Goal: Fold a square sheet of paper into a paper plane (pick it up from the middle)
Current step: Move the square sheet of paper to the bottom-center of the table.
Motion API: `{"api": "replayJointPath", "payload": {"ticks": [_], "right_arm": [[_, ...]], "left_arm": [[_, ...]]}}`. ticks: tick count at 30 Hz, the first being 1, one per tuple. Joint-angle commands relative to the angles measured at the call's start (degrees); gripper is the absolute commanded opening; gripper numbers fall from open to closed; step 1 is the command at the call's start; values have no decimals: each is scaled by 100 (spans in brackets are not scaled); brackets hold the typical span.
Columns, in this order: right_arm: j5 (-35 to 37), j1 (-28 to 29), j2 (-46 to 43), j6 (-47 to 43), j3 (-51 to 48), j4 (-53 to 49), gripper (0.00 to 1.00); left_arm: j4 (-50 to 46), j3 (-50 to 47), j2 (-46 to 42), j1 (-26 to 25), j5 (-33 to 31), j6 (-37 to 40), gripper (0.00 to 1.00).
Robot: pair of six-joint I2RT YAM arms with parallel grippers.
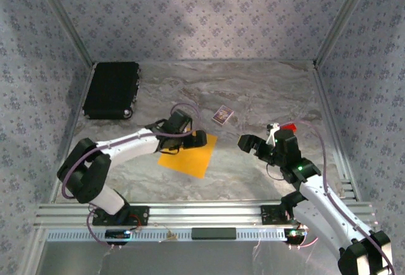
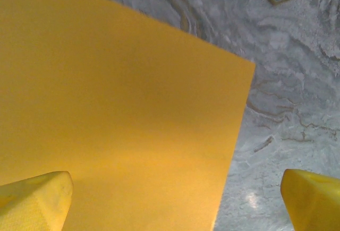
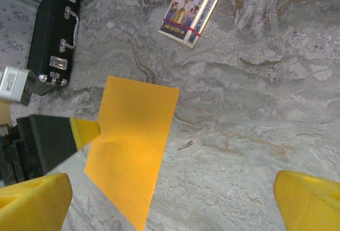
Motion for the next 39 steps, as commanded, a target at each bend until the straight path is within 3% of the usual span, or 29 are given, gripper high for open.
{"api": "replayJointPath", "payload": {"ticks": [1,8,14,24,29,33,39], "right_arm": [[-242,-21,0,-164,-44,226,99],[-292,48,14,-250,-19,245,99],[-276,53,53,-235,-8,206,99],[-56,52,105,-127,-35,22,99],[37,44,114,-59,-42,-83,99],[-6,35,148,-42,-29,-73,99],[-43,39,505,29,45,-92,99]], "left_arm": [[-846,352,320,385,674,1253,99],[-929,630,955,503,1337,1353,99],[-661,291,960,387,1046,662,99],[-121,-91,750,-745,-170,-1907,99],[-618,280,749,-1138,-833,-2543,99],[-621,373,484,-1165,-1019,-2445,100],[-1478,938,609,-1157,-1119,-1018,99]]}}
